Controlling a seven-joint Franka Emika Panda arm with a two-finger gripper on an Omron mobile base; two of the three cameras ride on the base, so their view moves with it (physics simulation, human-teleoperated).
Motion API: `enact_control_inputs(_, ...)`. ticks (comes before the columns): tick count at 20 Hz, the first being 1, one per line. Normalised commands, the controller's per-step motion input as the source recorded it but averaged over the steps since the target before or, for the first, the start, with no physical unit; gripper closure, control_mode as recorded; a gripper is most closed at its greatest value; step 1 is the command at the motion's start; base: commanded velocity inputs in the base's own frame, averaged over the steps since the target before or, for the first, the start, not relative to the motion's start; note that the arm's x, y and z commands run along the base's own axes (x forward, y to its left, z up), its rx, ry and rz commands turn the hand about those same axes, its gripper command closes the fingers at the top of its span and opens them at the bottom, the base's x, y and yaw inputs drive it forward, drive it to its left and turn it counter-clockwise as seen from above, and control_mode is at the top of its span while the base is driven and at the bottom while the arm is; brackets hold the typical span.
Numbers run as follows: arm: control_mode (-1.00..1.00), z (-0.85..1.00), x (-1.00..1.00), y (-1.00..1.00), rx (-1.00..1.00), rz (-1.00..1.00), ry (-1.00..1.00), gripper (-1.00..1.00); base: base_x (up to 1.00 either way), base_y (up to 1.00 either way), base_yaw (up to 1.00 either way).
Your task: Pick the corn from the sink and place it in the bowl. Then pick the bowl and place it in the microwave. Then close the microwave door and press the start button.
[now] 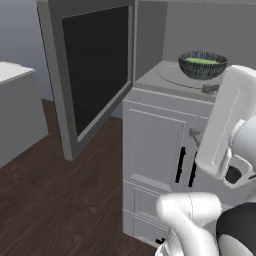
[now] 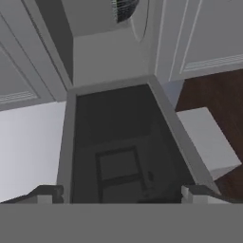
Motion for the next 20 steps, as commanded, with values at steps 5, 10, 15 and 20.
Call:
enact_control_inputs(5,-1.0,-0.05,-0.31,0.97,-0.07,-0.09,-0.24,-1.0,0.0,0.0,0.0)
enact_control_inputs(10,-1.0,-0.29,-0.15,0.64,-0.03,-0.11,-0.13,-1.0,0.0,0.0,0.0)
enact_control_inputs(15,-1.0,-0.67,0.19,0.58,0.08,-0.17,-0.09,-1.0,0.0,0.0,0.0)
enact_control_inputs(20,-1.0,-0.68,0.4,0.65,0.04,-0.15,-0.09,-1.0,0.0,0.0,0.0)
